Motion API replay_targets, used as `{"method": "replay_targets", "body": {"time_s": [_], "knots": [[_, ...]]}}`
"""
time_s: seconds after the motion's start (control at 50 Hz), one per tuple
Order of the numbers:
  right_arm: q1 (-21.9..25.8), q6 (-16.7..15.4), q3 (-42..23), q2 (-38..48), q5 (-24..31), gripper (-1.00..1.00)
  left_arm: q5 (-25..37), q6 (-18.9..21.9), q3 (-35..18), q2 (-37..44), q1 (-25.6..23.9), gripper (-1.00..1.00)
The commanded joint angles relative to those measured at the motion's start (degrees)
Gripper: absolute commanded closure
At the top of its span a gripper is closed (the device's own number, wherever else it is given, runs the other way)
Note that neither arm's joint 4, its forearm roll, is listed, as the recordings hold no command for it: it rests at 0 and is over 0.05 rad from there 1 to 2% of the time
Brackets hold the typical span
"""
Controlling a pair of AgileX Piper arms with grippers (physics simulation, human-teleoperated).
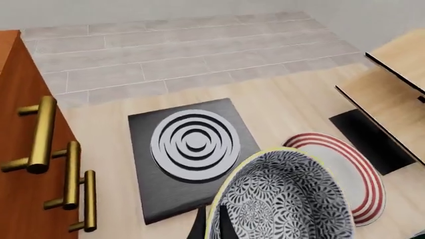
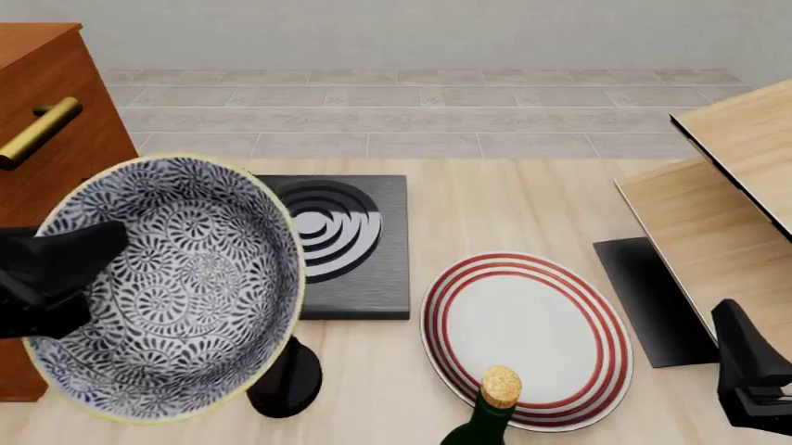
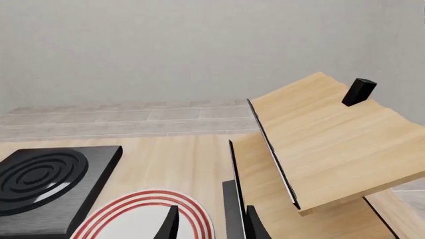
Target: Put the bowl on the top of the cabinet.
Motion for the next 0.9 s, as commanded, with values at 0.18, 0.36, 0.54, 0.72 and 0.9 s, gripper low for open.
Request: {"method": "replay_targets", "body": {"time_s": [0.18,0.36,0.54,0.72,0.9], "knots": [[0.0,0.2,0.0,0.0,-0.1,-1.00,-8.2,-3.0,-4.0,7.8,-2.8,1.00],[0.1,0.1,0.0,0.0,-0.2,-1.00,-7.8,-3.7,-8.4,13.8,-3.6,1.00],[0.0,0.0,0.0,0.0,-0.2,-1.00,-12.3,-4.1,-6.4,18.0,-2.0,1.00],[0.0,-0.1,0.0,0.0,-0.2,-1.00,-8.9,-8.8,-12.3,22.2,-1.7,1.00],[0.0,-0.2,0.0,0.0,-0.2,-1.00,-7.6,-10.7,-16.4,28.4,-0.5,1.00]]}}
